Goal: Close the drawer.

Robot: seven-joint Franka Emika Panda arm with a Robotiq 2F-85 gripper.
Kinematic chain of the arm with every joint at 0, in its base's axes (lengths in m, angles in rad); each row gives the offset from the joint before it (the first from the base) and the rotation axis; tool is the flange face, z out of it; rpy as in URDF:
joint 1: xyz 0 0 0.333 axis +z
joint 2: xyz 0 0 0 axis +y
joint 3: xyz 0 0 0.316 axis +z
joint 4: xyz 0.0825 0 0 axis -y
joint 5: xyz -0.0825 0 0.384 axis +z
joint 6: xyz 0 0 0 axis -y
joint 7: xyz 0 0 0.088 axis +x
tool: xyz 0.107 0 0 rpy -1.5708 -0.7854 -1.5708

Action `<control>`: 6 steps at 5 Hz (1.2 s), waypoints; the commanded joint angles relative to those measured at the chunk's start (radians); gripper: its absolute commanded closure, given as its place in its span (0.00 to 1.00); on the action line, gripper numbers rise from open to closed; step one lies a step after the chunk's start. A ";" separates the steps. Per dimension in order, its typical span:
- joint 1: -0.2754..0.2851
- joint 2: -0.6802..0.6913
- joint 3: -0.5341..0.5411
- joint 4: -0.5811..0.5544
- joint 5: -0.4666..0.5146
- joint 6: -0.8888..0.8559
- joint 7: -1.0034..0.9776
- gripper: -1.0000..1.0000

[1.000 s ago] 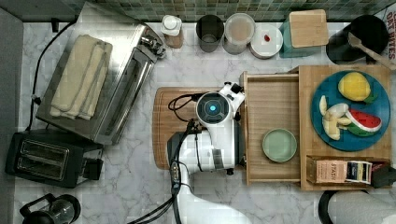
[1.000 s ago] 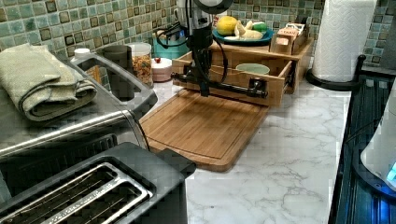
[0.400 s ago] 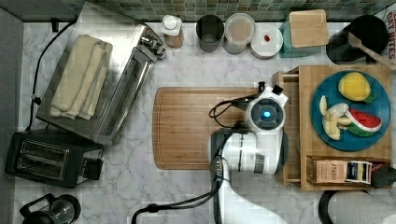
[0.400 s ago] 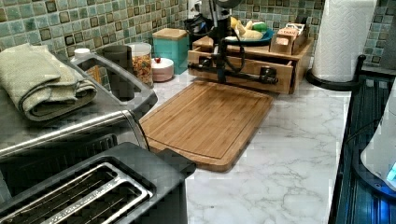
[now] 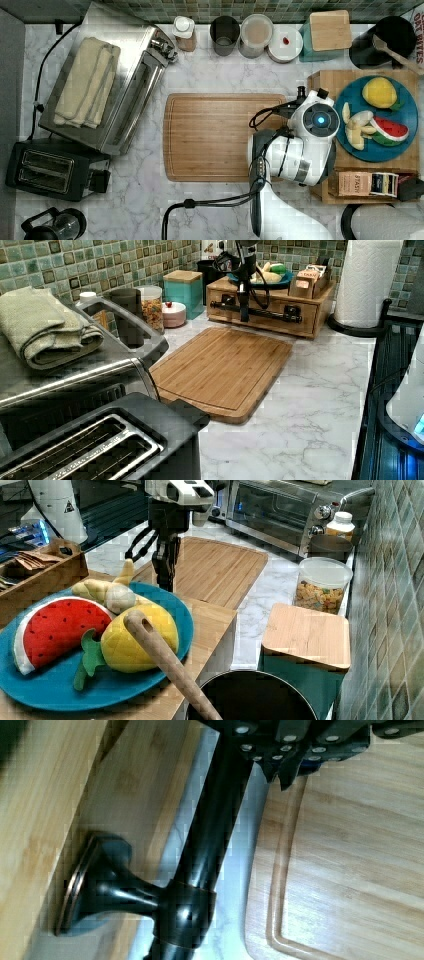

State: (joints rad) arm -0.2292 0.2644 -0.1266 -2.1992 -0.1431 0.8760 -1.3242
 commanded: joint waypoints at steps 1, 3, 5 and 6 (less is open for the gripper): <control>-0.150 0.061 -0.157 0.136 -0.023 -0.074 -0.017 1.00; -0.152 0.061 -0.155 0.136 -0.024 -0.074 -0.017 1.00; -0.139 0.063 -0.169 0.136 -0.018 -0.073 -0.021 1.00; -0.139 0.062 -0.169 0.136 -0.017 -0.074 -0.021 1.00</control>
State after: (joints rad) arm -0.2091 0.2952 -0.1400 -2.1367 -0.1338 0.7842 -1.3301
